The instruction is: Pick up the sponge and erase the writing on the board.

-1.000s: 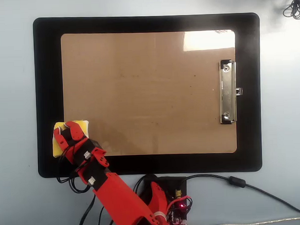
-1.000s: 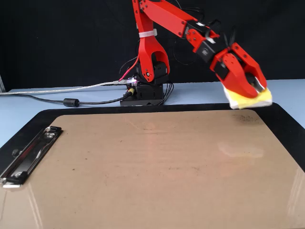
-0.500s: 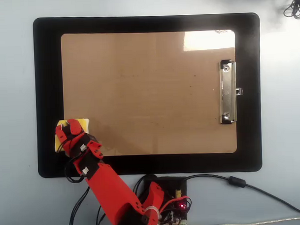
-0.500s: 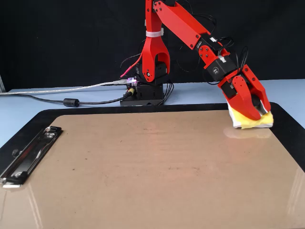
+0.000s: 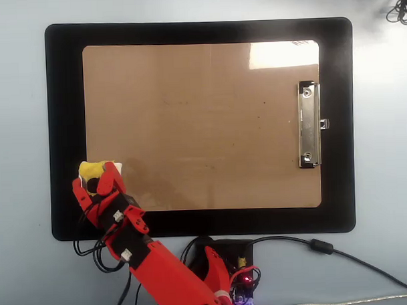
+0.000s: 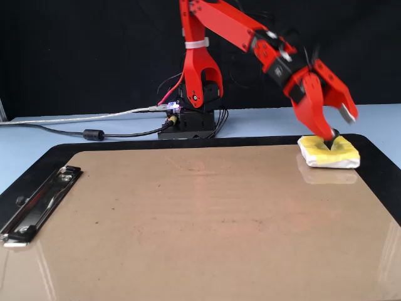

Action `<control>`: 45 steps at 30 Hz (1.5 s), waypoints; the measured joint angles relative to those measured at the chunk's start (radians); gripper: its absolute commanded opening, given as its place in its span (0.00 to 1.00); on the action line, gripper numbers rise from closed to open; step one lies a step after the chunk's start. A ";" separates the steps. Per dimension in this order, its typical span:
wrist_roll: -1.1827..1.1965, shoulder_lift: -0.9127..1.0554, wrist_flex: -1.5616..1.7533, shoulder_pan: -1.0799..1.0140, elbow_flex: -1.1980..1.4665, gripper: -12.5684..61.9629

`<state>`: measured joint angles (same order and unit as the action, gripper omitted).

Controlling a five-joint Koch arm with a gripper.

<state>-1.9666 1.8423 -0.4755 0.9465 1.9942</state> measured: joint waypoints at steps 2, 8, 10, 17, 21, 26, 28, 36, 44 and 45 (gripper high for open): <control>0.000 0.138 -0.265 -0.034 -0.106 0.59; 0.077 0.244 -0.945 -0.331 -0.238 0.59; 0.186 0.244 -1.058 -0.474 -0.238 0.59; 0.508 0.334 -1.046 -0.804 0.164 0.61; 0.514 0.457 -1.025 -0.811 0.367 0.62; 0.511 0.460 -1.051 -0.810 0.440 0.62; 0.512 0.460 -1.068 -0.804 0.460 0.62; 0.515 0.460 -1.078 -0.818 0.459 0.63; 0.515 0.460 -1.083 -0.825 0.456 0.63; 0.515 0.460 -1.083 -0.825 0.456 0.63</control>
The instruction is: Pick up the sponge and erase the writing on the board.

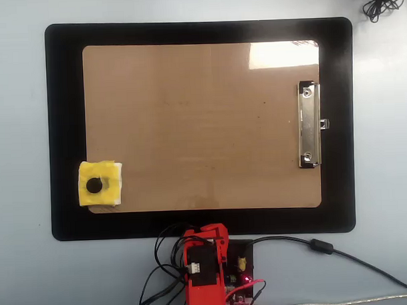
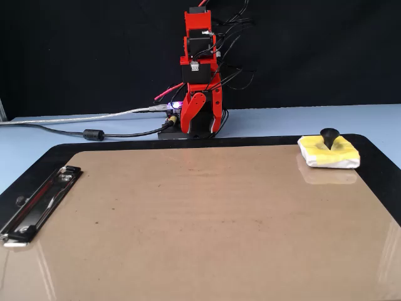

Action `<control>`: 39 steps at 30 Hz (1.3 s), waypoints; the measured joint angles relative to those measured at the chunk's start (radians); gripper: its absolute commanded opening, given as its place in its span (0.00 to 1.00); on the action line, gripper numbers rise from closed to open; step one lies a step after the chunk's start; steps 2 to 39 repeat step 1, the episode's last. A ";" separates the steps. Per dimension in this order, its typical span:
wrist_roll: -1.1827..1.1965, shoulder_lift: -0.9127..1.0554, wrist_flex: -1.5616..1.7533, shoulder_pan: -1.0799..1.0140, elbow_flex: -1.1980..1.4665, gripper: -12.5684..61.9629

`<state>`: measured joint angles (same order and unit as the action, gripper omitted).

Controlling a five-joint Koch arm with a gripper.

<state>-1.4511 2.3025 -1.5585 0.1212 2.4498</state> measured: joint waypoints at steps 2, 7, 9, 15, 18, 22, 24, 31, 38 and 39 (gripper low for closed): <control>0.000 0.000 0.000 0.000 0.000 0.63; 0.000 0.000 0.000 0.000 0.000 0.63; 0.000 0.000 0.000 0.000 0.000 0.63; 0.000 0.000 0.000 0.000 0.000 0.63; 0.000 0.000 0.000 0.000 0.000 0.63; 0.000 0.000 0.000 0.000 0.000 0.63; 0.000 0.000 0.000 0.000 0.000 0.63; 0.000 0.000 0.000 0.000 0.000 0.63; 0.000 0.000 0.000 0.000 0.000 0.63; 0.000 0.000 0.000 0.000 0.000 0.63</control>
